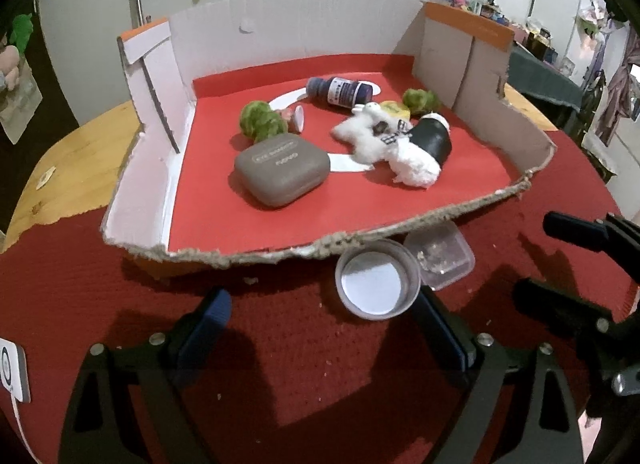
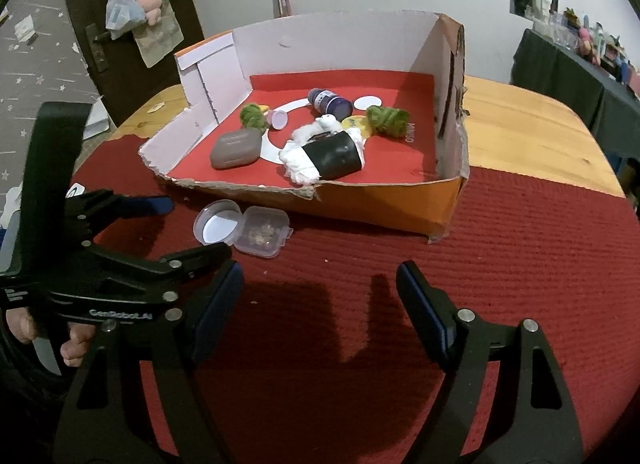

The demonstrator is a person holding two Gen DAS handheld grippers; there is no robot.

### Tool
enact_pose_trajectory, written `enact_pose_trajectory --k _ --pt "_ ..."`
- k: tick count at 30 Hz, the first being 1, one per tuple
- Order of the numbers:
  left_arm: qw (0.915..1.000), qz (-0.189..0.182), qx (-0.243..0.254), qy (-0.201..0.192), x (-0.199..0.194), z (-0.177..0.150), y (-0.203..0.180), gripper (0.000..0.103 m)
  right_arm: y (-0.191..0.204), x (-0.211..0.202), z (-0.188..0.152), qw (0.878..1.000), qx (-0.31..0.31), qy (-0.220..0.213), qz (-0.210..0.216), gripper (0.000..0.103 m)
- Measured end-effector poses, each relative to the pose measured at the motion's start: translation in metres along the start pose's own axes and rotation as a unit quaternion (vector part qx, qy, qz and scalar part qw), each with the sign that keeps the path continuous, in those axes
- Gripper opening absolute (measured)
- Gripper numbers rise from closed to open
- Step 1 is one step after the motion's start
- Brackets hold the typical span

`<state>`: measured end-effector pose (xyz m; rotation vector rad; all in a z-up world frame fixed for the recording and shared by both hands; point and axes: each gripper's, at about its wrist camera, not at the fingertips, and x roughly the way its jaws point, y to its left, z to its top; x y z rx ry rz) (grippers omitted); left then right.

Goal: Organize objects
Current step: 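Move both open tools back toward the clear container and white lid, then close the left tool on the white lid while the right tool grasps the clear container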

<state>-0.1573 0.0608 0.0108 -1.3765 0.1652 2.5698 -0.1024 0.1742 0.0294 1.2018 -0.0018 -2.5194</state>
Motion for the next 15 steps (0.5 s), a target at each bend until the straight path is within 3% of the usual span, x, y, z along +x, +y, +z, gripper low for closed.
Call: enact_pose_trajectory --k 5,8,11,15 --pt "0.9999 0.007 -0.01 -0.003 0.001 0.0 0.005 0.093 0.003 0.006 0.0 1.0 -0.004 0.006 0.001 0.079" --pt "0.9999 0.003 -0.013 -0.006 -0.002 -0.002 0.01 0.088 0.008 0.009 0.002 1.0 -0.01 0.007 0.002 0.078" --pt "0.9999 0.004 -0.014 -0.009 -0.005 -0.005 0.017 0.084 0.016 0.016 0.005 1.0 -0.022 0.011 0.001 0.07" --pt "0.9998 0.001 -0.018 -0.012 -0.007 -0.01 0.028 0.083 0.026 0.026 0.008 0.999 -0.035 0.015 0.0 0.068"
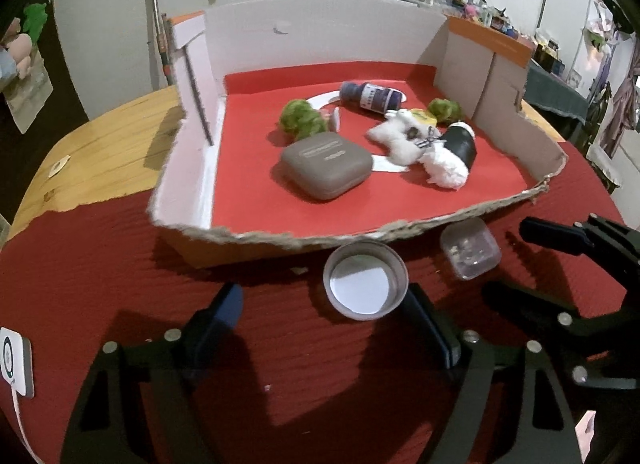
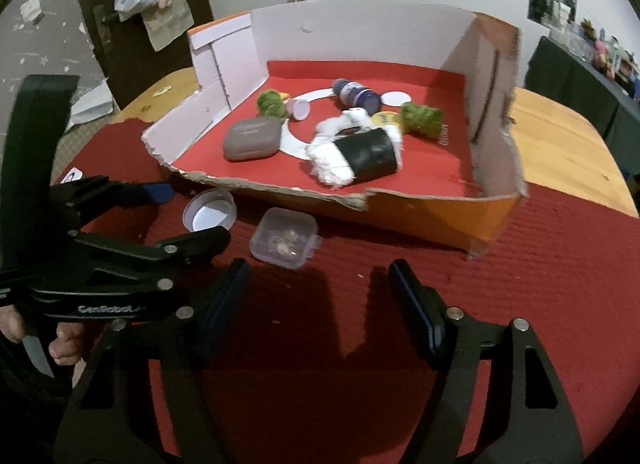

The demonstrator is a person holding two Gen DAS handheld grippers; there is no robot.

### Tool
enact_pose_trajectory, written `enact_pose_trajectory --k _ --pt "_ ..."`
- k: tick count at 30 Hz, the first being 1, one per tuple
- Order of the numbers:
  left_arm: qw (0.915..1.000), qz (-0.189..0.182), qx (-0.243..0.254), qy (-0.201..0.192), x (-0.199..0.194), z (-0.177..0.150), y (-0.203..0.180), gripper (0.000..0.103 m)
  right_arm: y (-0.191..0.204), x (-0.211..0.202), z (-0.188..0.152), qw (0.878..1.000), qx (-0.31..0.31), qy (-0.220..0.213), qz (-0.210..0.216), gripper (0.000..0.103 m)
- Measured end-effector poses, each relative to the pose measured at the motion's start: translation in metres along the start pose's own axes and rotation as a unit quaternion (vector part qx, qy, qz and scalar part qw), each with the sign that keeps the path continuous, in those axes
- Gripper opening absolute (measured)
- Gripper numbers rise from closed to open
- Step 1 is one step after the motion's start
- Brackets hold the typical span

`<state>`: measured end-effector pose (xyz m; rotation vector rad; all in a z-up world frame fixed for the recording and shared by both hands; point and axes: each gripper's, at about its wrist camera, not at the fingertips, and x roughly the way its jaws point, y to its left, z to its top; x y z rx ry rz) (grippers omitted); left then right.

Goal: Organize objects
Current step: 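Close the left tool on the white lid while the right tool grasps the clear container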

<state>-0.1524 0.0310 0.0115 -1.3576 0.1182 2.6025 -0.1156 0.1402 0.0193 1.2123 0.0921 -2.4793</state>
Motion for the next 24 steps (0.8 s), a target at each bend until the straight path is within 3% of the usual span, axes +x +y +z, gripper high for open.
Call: enact_pose_trajectory --k 5,11,15,21,24 --pt "0.9999 -0.011 -0.003 -0.001 0.0 0.001 0.006 0.08 0.011 0.01 0.007 1.0 -0.014 0.002 0.0 0.067" --pt "0.9999 -0.011 -0.001 -0.005 0.0 0.001 0.008 0.076 0.014 0.019 0.008 1.0 -0.023 0.003 -0.017 0.057" --pt "0.9998 -0.017 0.003 -0.008 -0.003 0.0 0.005 0.065 0.013 0.018 0.009 0.999 -0.026 -0.001 -0.023 0.041" --pt "0.9995 -0.028 0.006 -0.009 -0.007 0.0 0.001 0.042 0.014 0.014 0.007 1.0 -0.024 -0.004 -0.016 0.041" --pt "0.9995 -0.031 0.002 -0.009 -0.007 0.0 0.002 0.042 0.016 0.01 0.005 1.0 -0.024 -0.005 -0.012 0.041"
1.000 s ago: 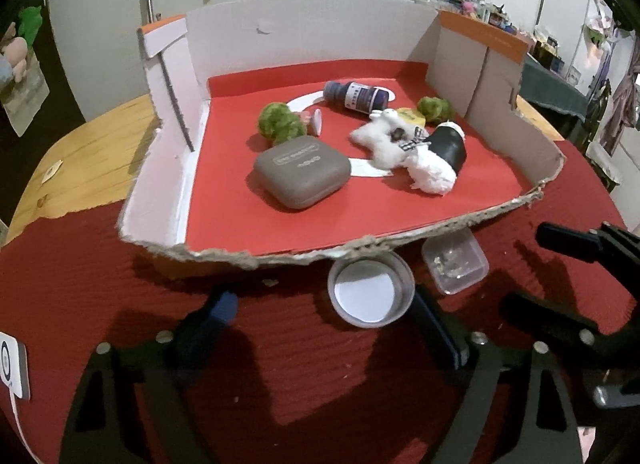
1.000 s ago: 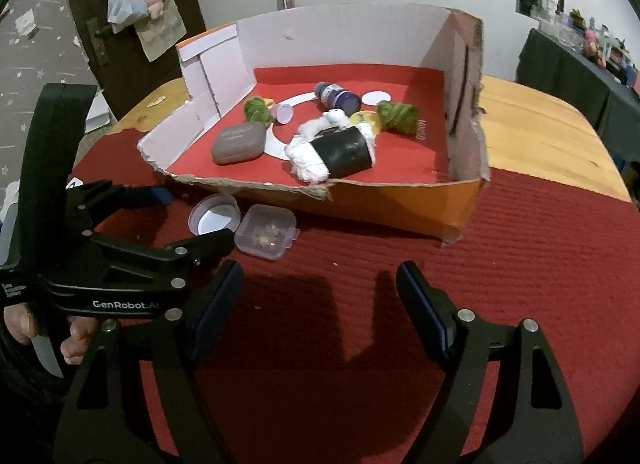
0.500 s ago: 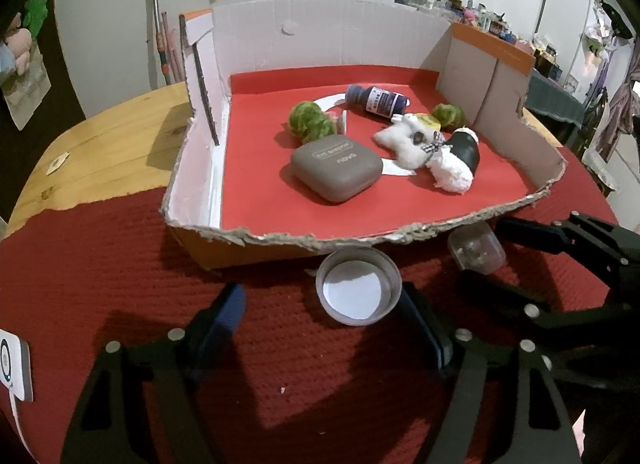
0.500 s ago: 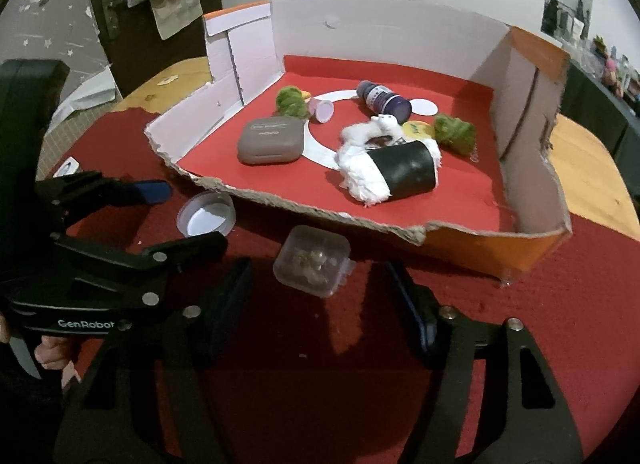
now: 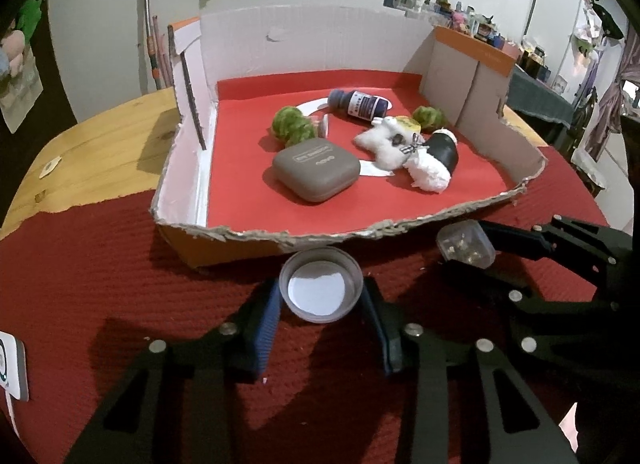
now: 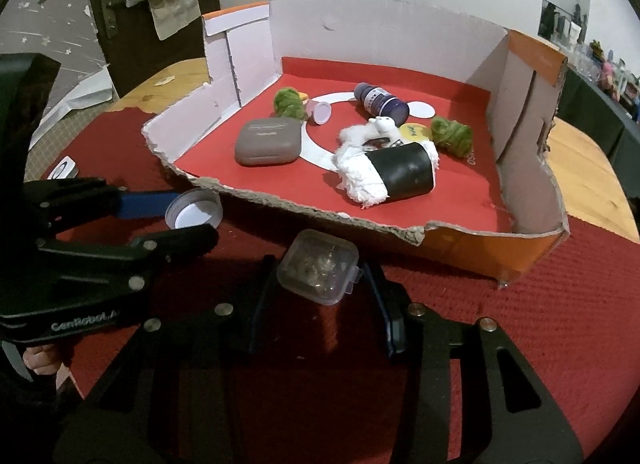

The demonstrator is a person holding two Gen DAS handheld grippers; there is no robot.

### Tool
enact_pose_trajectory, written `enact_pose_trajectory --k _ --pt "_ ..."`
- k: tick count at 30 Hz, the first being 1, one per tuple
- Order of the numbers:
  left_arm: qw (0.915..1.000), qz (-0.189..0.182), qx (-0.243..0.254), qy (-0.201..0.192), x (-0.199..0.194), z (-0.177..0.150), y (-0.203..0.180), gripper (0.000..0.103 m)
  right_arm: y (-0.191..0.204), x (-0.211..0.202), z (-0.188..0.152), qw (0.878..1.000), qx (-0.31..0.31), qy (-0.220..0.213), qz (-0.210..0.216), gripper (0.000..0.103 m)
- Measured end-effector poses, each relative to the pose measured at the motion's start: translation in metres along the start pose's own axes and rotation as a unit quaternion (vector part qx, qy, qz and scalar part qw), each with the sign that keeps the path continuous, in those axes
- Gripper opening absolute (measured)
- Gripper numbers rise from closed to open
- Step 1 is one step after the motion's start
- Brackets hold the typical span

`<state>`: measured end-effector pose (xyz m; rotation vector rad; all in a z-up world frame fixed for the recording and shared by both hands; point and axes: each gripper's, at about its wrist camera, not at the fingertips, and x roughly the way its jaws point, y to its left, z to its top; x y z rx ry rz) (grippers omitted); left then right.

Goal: Organize objects
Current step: 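Close the left tool on the white lid while the right tool grasps the clear container, then lift the lid and container with both tools and carry them over the box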

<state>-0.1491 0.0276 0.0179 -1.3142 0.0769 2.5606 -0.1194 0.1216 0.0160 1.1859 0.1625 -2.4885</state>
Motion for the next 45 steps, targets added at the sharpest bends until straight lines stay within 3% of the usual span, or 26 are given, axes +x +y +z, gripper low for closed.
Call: enact_pose_trajectory --k 45 --pt "0.9995 -0.011 0.008 -0.029 -0.04 -0.019 -0.018 0.042 0.022 -0.046 -0.02 1.0 -0.007 -0.024 0.017 0.041"
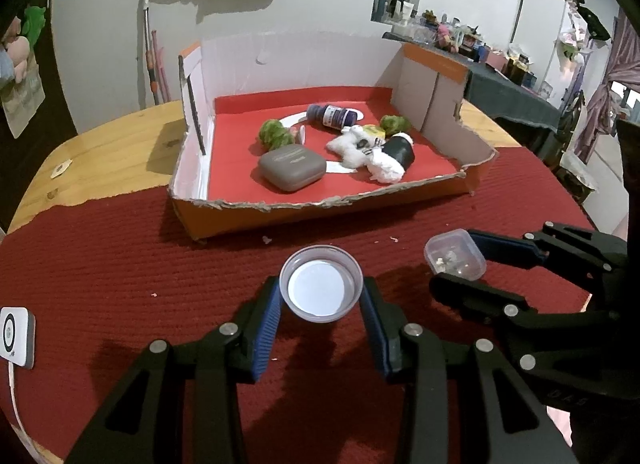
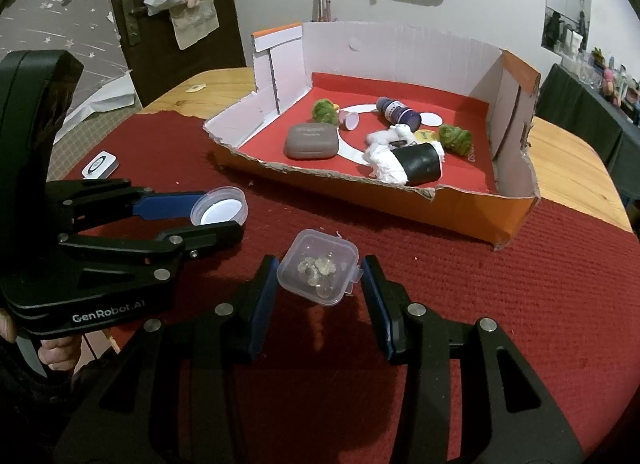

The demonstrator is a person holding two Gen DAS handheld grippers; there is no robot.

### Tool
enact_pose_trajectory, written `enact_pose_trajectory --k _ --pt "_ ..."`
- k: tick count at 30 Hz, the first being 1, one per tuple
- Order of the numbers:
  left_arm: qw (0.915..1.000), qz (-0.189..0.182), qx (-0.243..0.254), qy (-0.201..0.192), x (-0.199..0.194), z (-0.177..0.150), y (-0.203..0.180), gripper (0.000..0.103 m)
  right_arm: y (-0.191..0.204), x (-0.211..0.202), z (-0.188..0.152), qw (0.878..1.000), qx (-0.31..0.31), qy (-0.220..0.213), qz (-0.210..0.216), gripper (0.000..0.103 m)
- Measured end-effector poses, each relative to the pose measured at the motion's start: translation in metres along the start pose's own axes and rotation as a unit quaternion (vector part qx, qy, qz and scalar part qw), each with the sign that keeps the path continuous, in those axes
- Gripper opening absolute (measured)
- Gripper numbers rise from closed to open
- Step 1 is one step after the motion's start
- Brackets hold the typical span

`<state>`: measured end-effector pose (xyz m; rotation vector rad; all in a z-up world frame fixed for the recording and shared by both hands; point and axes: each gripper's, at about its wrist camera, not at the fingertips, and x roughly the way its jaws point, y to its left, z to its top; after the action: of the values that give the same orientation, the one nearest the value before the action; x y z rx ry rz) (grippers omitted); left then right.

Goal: Organize objects
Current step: 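Lift the lid and container with both tools and carry them over the box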

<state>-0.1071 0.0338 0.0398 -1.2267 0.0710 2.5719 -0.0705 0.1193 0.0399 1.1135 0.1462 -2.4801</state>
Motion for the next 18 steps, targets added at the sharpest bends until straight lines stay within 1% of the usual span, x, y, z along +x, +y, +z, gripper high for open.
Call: enact_pose_trajectory --k 9,18 --pt "0.9997 -0.003 0.005 -0.022 -0.016 0.011 -0.003 0.042 0.003 -0.013 0.007 1.0 -0.006 -0.013 0.004 0.041" --pt "0.9995 -0.001 0.008 -0.03 -0.018 0.025 -0.002 0.042 -0.001 -0.019 0.02 1.0 -0.009 -0.021 0.01 0.041"
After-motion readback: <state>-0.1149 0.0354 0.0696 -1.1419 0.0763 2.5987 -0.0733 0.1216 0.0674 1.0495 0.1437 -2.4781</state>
